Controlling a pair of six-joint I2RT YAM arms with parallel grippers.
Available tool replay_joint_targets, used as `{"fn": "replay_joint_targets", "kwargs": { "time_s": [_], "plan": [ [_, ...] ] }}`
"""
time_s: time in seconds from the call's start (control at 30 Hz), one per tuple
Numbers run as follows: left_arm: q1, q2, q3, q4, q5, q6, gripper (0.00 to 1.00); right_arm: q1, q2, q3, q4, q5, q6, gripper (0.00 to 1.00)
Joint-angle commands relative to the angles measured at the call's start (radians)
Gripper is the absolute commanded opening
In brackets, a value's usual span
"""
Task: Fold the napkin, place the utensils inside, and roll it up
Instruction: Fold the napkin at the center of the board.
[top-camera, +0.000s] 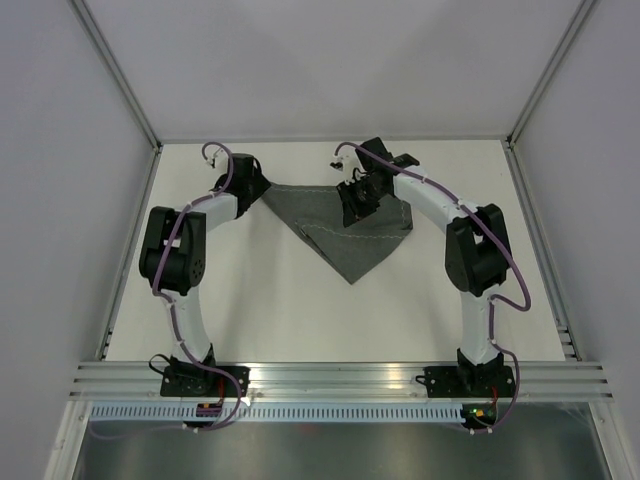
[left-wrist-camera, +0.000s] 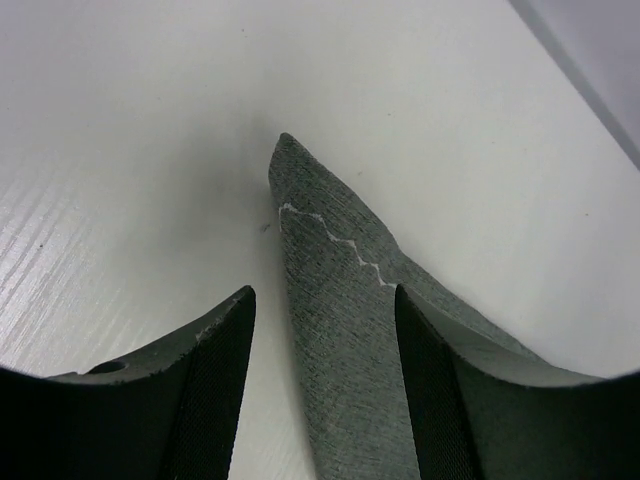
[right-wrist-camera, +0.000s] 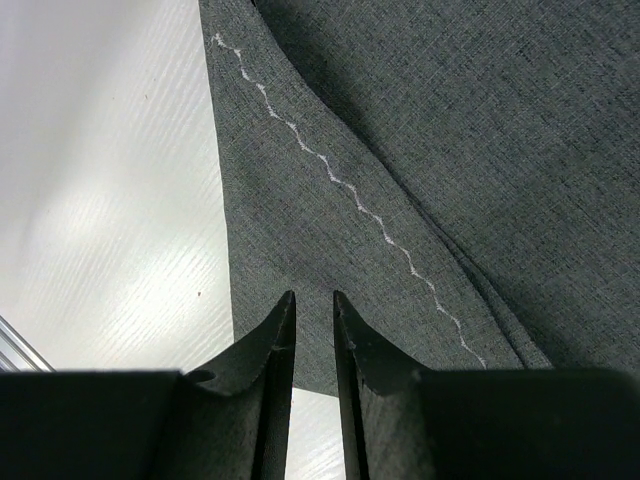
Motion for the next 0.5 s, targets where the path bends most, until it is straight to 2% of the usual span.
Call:
{"fn": "replay_joint_targets", "kwargs": {
  "time_s": [0.0,0.17,0.47],
  "plan": [
    [0.006,0.049,0.090,-0.068,0.022,-0.050,0.63,-0.003,-0.069,0.029,0.000,0.006,0.006,0.27],
    [0.018,0.103,0.162,-0.128,0.016,-0.046,0.60,-0.004,-0.101,0.033,-0.011,0.009,0.004,0.27],
    [0.026,0.175,0.257,-0.205,-0.026,-0.037,0.50,-0.007,-0.139,0.016,-0.029,0.023,-0.017,0.27]
  ]
}}
